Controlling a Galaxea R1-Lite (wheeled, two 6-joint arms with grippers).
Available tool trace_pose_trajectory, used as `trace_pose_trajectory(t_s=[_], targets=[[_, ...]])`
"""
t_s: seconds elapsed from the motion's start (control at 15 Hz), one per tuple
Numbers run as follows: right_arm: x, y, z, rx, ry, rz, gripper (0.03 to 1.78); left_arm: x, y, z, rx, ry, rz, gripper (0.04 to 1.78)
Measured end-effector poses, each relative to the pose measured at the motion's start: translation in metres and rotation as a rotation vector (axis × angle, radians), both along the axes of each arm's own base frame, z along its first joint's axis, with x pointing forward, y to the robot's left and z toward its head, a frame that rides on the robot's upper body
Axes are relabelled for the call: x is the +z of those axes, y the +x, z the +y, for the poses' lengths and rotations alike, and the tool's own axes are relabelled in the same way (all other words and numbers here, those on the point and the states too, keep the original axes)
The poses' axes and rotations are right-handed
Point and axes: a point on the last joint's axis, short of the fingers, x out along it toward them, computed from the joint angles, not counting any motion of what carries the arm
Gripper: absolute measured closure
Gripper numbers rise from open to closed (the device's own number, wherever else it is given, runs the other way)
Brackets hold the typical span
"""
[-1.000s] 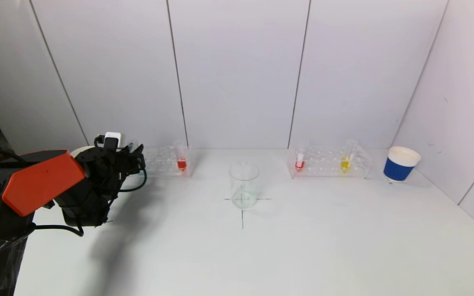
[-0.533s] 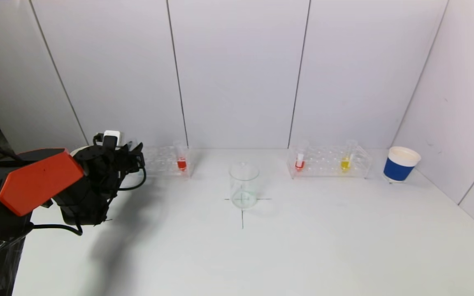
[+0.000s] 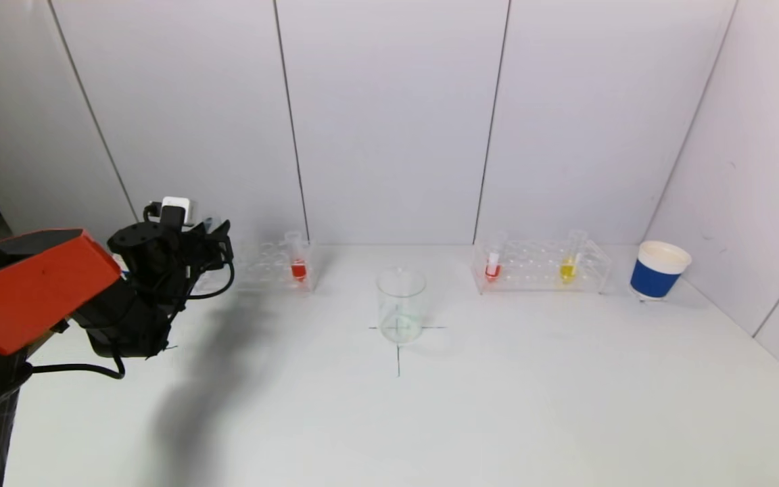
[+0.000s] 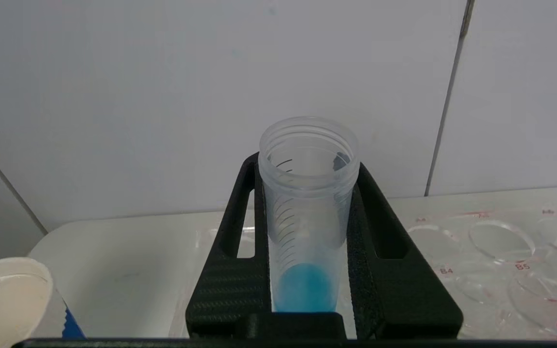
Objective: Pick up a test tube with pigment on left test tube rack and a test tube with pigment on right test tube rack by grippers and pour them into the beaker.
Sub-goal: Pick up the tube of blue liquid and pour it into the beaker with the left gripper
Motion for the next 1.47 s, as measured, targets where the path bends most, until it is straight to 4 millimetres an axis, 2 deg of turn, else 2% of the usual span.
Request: trace_pose_trajectory(t_s=[0.27, 0.53, 0.87, 1.2, 1.47], targets=[[0.000, 0.000, 0.000, 0.000, 0.000, 0.000, 0.04, 0.021, -0.001, -0.001, 0.000, 0.001, -0.003, 1.36], [0.000, 0.000, 0.000, -0.001, 0.000, 0.000, 0.04, 0.050, -0.001, -0.001, 0.001, 0.002, -0.027, 1.36], [0.000, 0.000, 0.000, 0.000, 0.000, 0.000, 0.04, 0.088, -0.008, -0.013, -0.025, 0.004, -0.038, 1.36], [0.000, 0.000, 0.000, -0.001, 0.000, 0.000, 0.04, 0.130, -0.014, -0.034, -0.075, 0.003, -0.020, 1.36], [0.000, 0.000, 0.000, 0.000, 0.000, 0.000, 0.04, 0.156, -0.019, -0.065, -0.145, 0.009, 0.004, 1.36]])
